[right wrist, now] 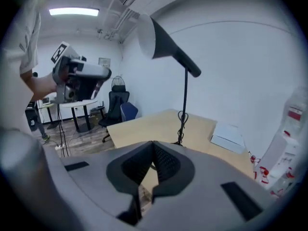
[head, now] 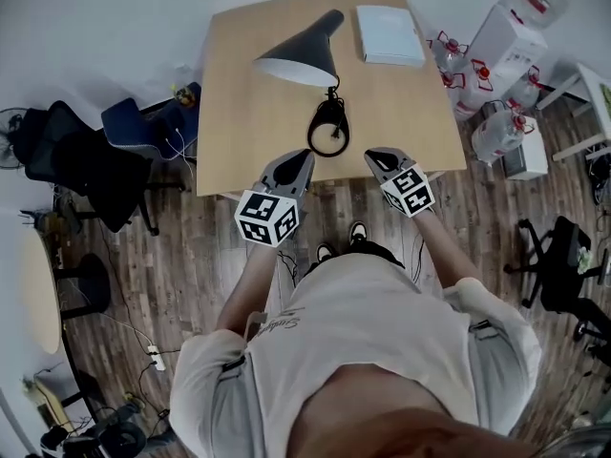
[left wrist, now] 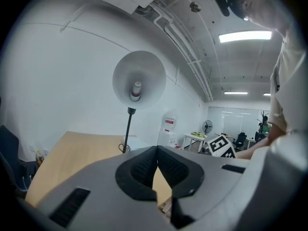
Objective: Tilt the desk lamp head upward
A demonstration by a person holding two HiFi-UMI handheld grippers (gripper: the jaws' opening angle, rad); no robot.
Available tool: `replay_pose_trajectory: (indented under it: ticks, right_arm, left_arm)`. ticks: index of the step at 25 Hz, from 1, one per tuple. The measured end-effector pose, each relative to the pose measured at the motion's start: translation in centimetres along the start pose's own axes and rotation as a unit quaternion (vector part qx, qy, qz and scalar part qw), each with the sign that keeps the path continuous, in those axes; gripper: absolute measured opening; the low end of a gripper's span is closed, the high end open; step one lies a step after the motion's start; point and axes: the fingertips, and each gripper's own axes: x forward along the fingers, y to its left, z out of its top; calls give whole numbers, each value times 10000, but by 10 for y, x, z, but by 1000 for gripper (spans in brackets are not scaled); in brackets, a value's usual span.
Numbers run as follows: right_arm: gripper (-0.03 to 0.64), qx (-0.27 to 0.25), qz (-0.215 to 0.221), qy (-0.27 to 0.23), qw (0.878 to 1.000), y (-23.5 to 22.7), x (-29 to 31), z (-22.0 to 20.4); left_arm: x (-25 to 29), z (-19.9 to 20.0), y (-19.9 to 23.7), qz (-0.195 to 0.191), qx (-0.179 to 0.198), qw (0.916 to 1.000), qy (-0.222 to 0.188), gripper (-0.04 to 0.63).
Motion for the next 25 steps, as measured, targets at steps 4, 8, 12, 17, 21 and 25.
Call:
replay_pose_trajectory:
  ticks: [4,8,12,17,21,25]
  right_arm:
    - [-5,557,-275,-563,9965,12,-37,39]
    - [-5,621,-447,-1025,9918,21,-66,75]
    - [-5,217,-586,-1477,9871,29,-94,113]
    - [-5,38,-565,-1992,9783,28,-115,150]
    - [-5,-220,-599,-2244,9724,29,-124,175]
    - [-5,-373,-572,-2396,9685,25,-133,189]
  left_arm:
    - [-4,6,-15,-144,383,9992,-14,14]
    - [-4,17,-34,-394,516,9978,-136,14]
    - [-6,33,-48,-529,596,9965,-260,14]
    - [-8,54,-53,-488,726,9955,-352,14]
    - [-12,74,-47,-395,736,9953,-486,14]
    - [-10,91,-39,-207,667,9951,-705,14]
